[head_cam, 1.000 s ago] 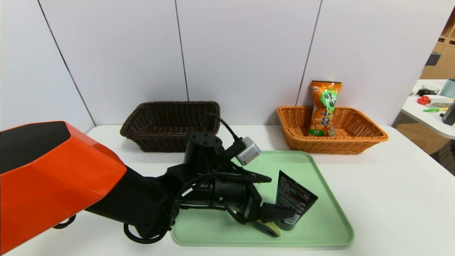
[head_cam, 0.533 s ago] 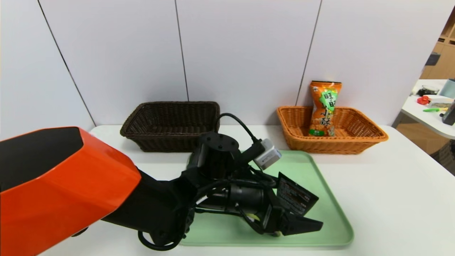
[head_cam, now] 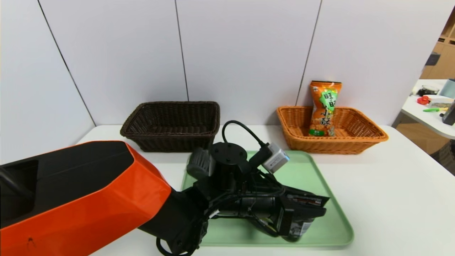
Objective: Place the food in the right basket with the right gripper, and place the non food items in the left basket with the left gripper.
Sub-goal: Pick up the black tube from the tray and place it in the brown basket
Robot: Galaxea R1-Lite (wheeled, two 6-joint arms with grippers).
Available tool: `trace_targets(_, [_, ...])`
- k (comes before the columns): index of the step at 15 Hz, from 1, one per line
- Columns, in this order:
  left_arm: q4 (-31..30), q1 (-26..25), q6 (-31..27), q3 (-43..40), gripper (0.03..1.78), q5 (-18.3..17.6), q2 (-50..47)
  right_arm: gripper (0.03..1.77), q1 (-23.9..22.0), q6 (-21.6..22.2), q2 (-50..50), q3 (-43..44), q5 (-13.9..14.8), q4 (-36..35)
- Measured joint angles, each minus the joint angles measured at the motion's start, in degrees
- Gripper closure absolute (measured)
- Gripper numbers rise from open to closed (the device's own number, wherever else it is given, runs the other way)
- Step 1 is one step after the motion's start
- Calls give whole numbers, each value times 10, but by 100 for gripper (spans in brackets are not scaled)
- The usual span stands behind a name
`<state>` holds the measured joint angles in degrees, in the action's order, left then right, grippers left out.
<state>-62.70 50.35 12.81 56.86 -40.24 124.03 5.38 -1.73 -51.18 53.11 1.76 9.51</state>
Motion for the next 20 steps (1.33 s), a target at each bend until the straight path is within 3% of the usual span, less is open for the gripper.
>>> trace_targets(1, [-3,-1,0,0,155,1,1,11,0,0,-1,1,0,0])
trace_targets(8, [-4,-1,-3,-15,155,2,0,11,2,0,-3,4,0,1])
trace_targets(12, [58,-1,24,-17,155,12,-31,11,1,0,-2,1,0,1])
trace_targets(14, [98,-2,37,-11,155,40,-49,11,2,0,-2,0,0,1])
trace_targets(20, [118,-11,56,19,155,166,-82,11,6,0,4,-14,-1,2])
